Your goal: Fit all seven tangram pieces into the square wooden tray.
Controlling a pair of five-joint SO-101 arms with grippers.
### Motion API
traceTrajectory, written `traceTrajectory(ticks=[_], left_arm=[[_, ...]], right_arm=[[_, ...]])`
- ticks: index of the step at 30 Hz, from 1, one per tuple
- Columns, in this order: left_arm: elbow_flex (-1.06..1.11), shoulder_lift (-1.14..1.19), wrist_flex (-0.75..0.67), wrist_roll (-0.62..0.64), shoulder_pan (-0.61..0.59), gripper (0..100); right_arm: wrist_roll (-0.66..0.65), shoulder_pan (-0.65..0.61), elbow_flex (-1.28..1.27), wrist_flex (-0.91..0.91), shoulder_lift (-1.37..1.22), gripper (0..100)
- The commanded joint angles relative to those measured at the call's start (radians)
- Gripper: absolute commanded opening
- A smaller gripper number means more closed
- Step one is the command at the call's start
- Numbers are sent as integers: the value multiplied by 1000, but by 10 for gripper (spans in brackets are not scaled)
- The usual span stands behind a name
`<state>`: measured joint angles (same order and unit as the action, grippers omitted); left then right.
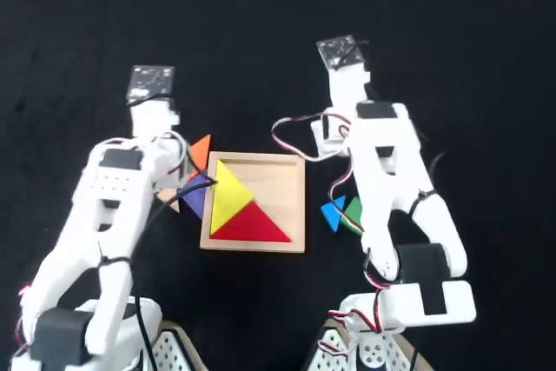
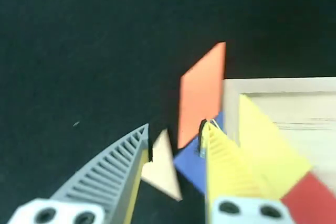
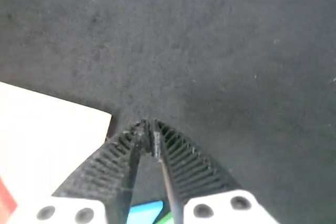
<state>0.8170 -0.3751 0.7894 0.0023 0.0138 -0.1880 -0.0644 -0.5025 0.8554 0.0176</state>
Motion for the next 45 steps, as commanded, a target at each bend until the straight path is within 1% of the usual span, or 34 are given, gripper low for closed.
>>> traceTrajectory(ticks=[1, 4, 8, 13, 19, 25, 30, 37, 39, 41, 43, 45], left_arm=[[-139, 86, -12, 104, 56, 179], [-211, 193, -12, 147, 56, 198], [-255, 302, -12, 152, 51, 220], [-265, 325, -21, 152, 51, 220], [-234, 327, -126, 152, 16, 220], [-246, 388, -133, 153, 19, 220], [-305, 476, -130, 153, 18, 220], [-306, 476, -130, 153, 15, 215], [-312, 477, -109, 147, 15, 177], [-338, 485, -51, 144, 15, 145], [-358, 488, 9, 132, 15, 147], [-360, 488, 46, 94, 19, 164]], right_arm=[[14, 32, -7, -68, 5, 11], [14, 51, -10, -75, 5, 11], [9, 44, -42, -109, 5, 11], [8, 44, -56, -147, 5, 11], [8, 44, -76, -153, 5, 11], [8, 17, -81, -150, 5, 11], [8, -5, -96, -153, 5, 11], [6, -3, -96, -153, 5, 11], [6, -3, -96, -153, 5, 11], [6, -3, -96, -153, 5, 11], [6, -3, -97, -153, 5, 11], [6, -3, -97, -153, 5, 11]])
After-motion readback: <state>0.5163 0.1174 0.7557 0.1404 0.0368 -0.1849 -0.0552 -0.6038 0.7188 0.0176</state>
